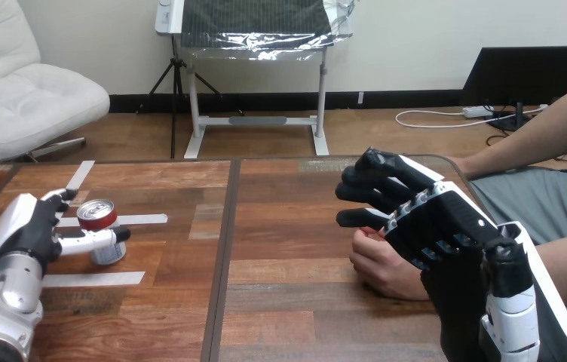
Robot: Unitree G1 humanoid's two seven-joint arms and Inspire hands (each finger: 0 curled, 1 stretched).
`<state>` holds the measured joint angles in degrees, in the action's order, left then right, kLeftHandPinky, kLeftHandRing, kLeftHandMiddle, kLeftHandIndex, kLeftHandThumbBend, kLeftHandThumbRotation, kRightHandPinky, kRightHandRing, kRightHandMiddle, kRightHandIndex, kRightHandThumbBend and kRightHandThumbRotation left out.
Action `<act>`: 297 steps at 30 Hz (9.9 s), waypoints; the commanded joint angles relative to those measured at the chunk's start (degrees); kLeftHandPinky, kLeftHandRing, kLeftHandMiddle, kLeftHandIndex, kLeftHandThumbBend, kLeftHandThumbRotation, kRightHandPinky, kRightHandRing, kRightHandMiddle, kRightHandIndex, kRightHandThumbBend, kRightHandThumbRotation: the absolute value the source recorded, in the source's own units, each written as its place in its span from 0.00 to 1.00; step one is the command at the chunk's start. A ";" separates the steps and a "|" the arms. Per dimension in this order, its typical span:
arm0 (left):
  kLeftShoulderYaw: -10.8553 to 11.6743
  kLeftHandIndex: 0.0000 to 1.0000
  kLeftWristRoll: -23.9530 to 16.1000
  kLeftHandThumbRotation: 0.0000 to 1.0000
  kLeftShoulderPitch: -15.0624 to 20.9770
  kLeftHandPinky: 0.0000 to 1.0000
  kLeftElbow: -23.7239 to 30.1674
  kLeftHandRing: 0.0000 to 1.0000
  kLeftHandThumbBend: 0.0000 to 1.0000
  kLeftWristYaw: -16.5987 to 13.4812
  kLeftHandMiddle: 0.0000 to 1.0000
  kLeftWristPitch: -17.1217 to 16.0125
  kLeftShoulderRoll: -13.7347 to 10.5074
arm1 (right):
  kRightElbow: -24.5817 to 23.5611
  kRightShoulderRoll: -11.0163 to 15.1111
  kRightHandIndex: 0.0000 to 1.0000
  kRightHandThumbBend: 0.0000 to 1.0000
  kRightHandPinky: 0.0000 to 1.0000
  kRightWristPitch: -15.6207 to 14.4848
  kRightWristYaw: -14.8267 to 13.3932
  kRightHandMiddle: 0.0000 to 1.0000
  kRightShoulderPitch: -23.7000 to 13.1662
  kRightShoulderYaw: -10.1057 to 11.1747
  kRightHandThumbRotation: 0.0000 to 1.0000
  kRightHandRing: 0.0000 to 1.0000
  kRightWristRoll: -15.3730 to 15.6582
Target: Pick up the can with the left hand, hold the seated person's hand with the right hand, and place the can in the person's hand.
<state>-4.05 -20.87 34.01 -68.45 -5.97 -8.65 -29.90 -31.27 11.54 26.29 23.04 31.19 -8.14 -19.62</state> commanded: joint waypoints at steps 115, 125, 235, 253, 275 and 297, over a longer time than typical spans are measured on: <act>-2.47 0.48 0.92 0.00 4.34 0.32 2.89 0.38 0.73 -9.82 0.44 -2.28 2.96 | 2.46 0.49 0.86 0.70 0.79 -0.43 -3.32 0.85 -6.56 5.62 0.91 0.84 6.69; -1.70 0.48 1.86 0.00 2.67 0.32 7.31 0.37 0.74 -7.63 0.42 -4.15 2.59 | 7.24 1.92 0.86 0.73 0.79 -1.52 -5.23 0.84 -11.52 9.84 0.92 0.85 13.13; 7.08 0.42 6.64 0.00 -18.54 0.24 81.01 0.29 0.73 16.63 0.36 12.43 2.72 | 64.50 30.39 0.92 1.00 0.76 3.17 -9.56 0.91 -53.70 6.74 0.41 0.90 47.49; 7.49 0.41 6.97 0.00 -18.19 0.24 81.06 0.30 0.72 17.46 0.37 13.07 3.27 | 70.43 30.30 0.91 1.00 0.80 3.97 -11.91 0.91 -57.21 2.57 0.41 0.90 50.08; 7.67 0.41 7.30 0.00 -17.58 0.25 80.77 0.30 0.72 17.65 0.37 12.26 2.86 | 77.69 30.59 0.87 1.00 0.87 3.81 -13.95 0.88 -61.71 -5.17 0.37 0.87 57.55; 8.40 0.41 8.04 0.00 -17.58 0.24 81.47 0.30 0.73 18.45 0.37 13.11 2.83 | 81.37 30.19 0.89 1.00 0.91 0.13 -11.66 0.89 -63.82 -10.44 0.44 0.89 60.23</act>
<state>2.37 -13.82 12.35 11.00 12.73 4.99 -26.13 48.68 40.95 27.51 11.06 -30.16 -17.01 39.58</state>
